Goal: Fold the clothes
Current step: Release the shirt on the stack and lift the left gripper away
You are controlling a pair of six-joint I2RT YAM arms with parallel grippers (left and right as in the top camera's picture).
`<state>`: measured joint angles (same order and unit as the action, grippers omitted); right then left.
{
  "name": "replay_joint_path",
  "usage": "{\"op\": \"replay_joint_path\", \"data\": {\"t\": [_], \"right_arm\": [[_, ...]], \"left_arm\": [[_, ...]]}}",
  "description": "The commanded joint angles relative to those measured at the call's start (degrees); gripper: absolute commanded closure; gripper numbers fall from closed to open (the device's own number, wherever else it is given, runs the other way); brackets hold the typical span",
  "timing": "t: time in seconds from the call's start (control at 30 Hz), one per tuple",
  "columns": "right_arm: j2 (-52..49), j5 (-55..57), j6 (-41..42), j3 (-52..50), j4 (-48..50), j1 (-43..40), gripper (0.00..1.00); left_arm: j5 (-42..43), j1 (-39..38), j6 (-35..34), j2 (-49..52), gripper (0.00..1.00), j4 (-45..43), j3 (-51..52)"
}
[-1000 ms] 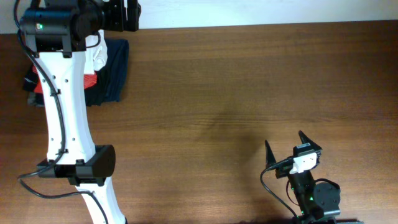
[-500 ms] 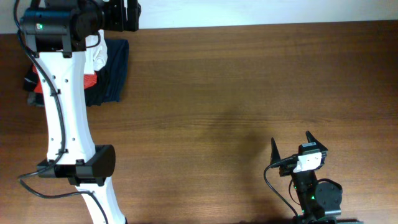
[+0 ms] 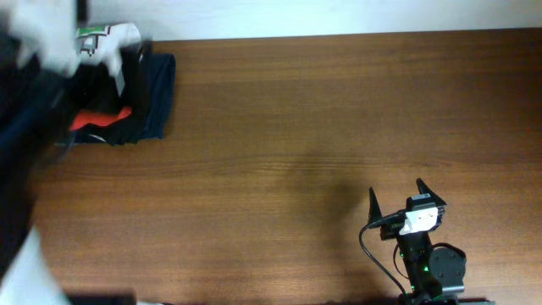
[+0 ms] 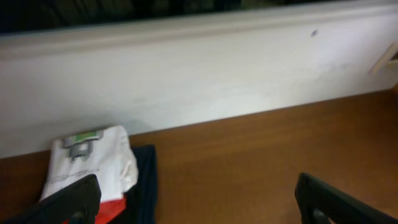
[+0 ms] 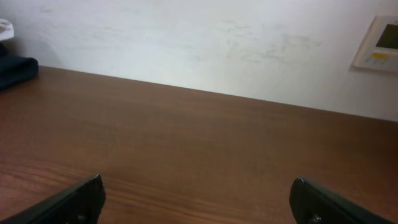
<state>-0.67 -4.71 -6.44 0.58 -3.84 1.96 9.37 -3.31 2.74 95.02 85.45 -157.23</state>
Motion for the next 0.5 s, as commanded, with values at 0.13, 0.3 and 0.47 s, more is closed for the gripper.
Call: {"op": "replay_joint_path", "data": {"t": [0.13,0.3,0.47], "right_arm": [[0.46,0.48,-0.15,-0.26,-0.28,-0.48,0.02],[0.46,0.48,-0.15,-0.26,-0.28,-0.48,0.02],[0.46,0.48,-0.15,-0.26,-0.28,-0.48,0.02]], "left_arm": [[-0.17,-0.02,0.04,-47.76,0.01,-16.15,65.11],[0.55,-0.02,0.04,-65.70,0.01,-53.81,111.36],[6.16,-0.04,0.02,-74.93,0.01,-87.43,140.21]]}}
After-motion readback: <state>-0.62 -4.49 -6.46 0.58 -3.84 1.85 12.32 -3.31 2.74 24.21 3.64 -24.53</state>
